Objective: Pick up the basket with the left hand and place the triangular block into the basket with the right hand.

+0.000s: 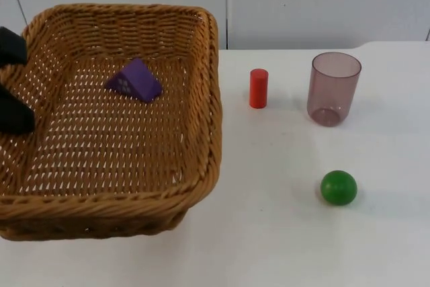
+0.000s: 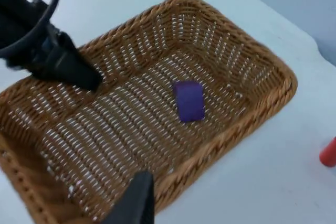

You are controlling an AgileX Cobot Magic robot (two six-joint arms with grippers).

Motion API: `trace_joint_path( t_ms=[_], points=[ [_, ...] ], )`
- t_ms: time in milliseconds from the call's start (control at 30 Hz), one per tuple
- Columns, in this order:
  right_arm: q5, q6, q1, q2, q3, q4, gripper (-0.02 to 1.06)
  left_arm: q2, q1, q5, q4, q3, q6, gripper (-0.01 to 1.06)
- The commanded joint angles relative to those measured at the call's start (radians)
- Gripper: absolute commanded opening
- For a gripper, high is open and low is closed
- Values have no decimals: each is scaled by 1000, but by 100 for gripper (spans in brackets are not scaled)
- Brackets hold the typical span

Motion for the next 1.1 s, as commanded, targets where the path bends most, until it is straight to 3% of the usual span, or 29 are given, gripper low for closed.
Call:
trace_joint_path(
  t_ms=[0,233,333,367,400,500,567,667,900,1000,1067],
  points=[
    [-62,5,-3,-60,56,-1,104,32,2,-27,-18,-2,7,0],
    [-59,5,-3,-170,103,-1,104,221,2,-165,-157,-2,182,0],
    [-59,5,-3,-194,103,-1,104,334,2,-187,-384,-4,456,0],
    [-59,5,-3,-194,103,-1,104,334,2,-187,-384,-4,456,0],
    [-59,5,-3,-197,103,-1,104,375,2,-185,-476,-9,543,0],
    [-59,5,-3,-201,103,-3,104,510,2,-134,-725,-31,834,0],
    [-59,5,-3,-201,103,-3,104,528,2,-128,-757,-36,867,0],
    [-59,5,-3,-201,103,-5,104,630,2,-86,-935,-56,1059,0],
    [-57,5,-3,-201,103,-5,104,681,2,-96,-944,-69,1132,0],
    [-57,6,-3,-201,103,-5,104,679,1,-111,-944,-69,1136,9],
    [-57,6,-3,-201,103,-5,104,679,1,-111,-944,-69,1139,28]
  ],
)
